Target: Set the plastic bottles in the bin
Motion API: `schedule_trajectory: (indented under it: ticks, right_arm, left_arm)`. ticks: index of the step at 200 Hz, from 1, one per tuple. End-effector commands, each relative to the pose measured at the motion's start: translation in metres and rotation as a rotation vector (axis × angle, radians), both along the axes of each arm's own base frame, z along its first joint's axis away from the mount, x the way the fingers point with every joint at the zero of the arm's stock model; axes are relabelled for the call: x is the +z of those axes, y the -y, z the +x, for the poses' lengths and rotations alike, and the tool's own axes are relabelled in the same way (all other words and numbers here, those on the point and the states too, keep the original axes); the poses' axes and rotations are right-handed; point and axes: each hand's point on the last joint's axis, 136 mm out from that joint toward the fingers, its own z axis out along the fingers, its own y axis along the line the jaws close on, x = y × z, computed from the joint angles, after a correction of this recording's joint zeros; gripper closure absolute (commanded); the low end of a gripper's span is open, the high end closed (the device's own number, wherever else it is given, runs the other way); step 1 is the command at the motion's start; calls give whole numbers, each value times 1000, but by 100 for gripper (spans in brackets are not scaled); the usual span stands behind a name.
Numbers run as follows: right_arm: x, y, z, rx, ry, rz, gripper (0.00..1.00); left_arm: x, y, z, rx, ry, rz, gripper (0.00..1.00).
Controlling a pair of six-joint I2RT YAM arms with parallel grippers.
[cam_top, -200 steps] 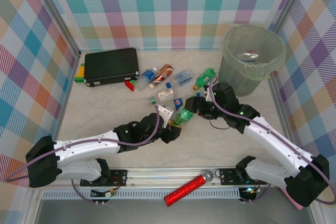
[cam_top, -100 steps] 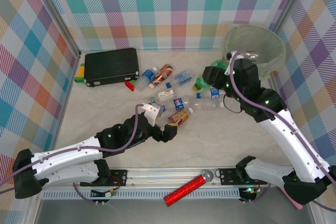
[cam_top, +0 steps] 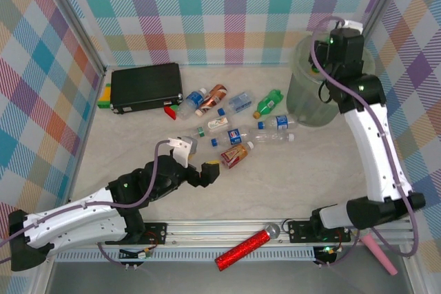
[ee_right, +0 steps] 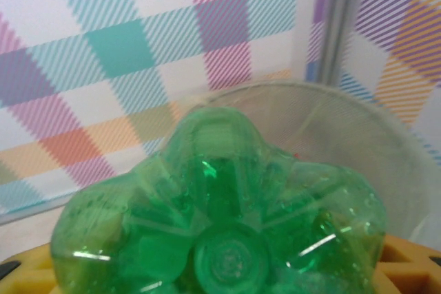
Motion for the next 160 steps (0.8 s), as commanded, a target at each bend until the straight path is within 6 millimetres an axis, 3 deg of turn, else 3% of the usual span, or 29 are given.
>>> schedule_trajectory:
  ticks: [1,41,68,107,147,160]
  right_arm:
    - [23,28,14,-87,47,-87,48]
    - [23,68,45,-186,37,-110,48]
    - [2,90,63,-237,-48,-95,47]
    - [-25,111,73,-277,-133,-83,47]
    - [-50,124,70,-307,-212,-46,48]
    - [-55,125,70,-308,-228,-37,39]
  left_arm:
    - [-7,-7,-2,15,-12,16,0]
    - [-7,-14,-5,24,-18,3,0]
    - [-8,-20,-6,34,-19,6,0]
    - [-9,-27,-5,58,-9,6,0]
    - [-12,-27,-4,62,-4,21,1]
    - [-13,-26,-3,61,-3,28,0]
